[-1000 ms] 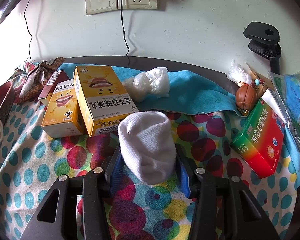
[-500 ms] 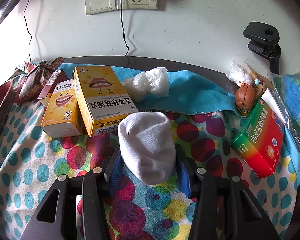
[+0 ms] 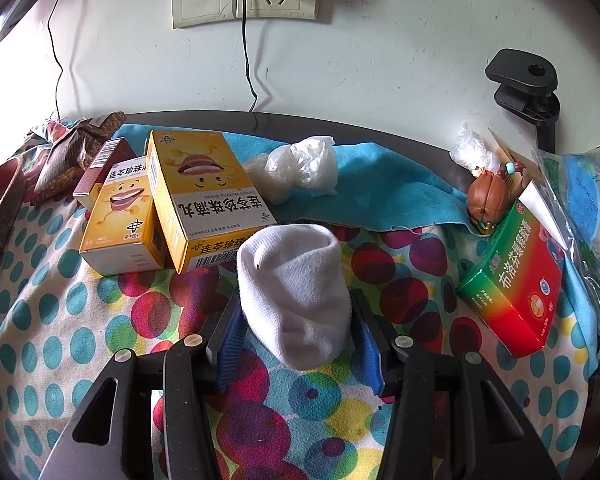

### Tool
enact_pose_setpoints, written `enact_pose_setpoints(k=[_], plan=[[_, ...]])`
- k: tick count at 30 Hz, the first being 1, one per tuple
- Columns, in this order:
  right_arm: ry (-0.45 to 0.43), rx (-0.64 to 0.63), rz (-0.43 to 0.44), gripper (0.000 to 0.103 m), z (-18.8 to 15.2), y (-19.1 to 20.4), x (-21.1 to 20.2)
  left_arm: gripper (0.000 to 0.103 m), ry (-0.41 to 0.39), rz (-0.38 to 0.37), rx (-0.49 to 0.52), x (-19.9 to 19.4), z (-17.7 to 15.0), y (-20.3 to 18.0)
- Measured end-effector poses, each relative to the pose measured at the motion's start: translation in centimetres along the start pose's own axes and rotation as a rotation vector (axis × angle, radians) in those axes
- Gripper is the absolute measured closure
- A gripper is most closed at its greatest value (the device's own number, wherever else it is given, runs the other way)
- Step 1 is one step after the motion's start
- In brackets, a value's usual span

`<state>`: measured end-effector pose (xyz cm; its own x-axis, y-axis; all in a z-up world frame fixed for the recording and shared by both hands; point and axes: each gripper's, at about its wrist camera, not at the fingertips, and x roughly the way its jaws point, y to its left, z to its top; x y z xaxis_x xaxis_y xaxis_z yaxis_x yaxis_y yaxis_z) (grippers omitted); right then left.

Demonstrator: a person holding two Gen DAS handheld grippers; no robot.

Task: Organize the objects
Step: 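Release the white sock into the red tray with the left gripper while the right holds a sock, then carry the grey sock into the red tray and open the right gripper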

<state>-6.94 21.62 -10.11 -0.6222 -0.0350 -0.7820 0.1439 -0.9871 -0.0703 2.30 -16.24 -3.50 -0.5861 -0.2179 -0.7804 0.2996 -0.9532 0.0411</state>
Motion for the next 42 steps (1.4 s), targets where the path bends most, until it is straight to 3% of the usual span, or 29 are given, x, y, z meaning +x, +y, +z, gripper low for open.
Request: enact_pose_setpoints(k=[6, 15, 24, 29, 34, 39, 42], plan=[[-0.002, -0.007, -0.012, 0.056, 0.0, 0.2, -0.2, 0.070, 0.036, 0.014, -0.058, 1.6, -0.3, 3.7], [-0.001, -0.009, -0.021, 0.055, 0.0, 0.6, -0.4, 0.070, 0.075, 0.022, -0.102, 3.5, -1.0, 6.0], [-0.004, -0.022, -0.039, 0.053, 0.2, 0.7, -0.4, 0.065, 0.052, 0.039, -0.149, 3.8, -1.1, 7.7], [-0.004, -0.024, -0.042, 0.053, 0.2, 1.0, -0.5, 0.058, 0.044, 0.046, -0.123, 3.6, -1.3, 7.6], [-0.004, -0.022, -0.042, 0.053, 0.2, 1.2, -0.5, 0.054, -0.022, 0.068, -0.070, 2.1, -1.1, 6.7], [0.001, -0.001, -0.017, 0.053, 0.5, 0.4, -0.3, 0.052, -0.052, 0.003, -0.015, 1.1, -1.2, 5.2], [0.002, 0.000, -0.018, 0.054, 0.5, 0.2, -0.2, 0.052, -0.062, -0.053, 0.070, 0.7, -1.9, 3.8]])
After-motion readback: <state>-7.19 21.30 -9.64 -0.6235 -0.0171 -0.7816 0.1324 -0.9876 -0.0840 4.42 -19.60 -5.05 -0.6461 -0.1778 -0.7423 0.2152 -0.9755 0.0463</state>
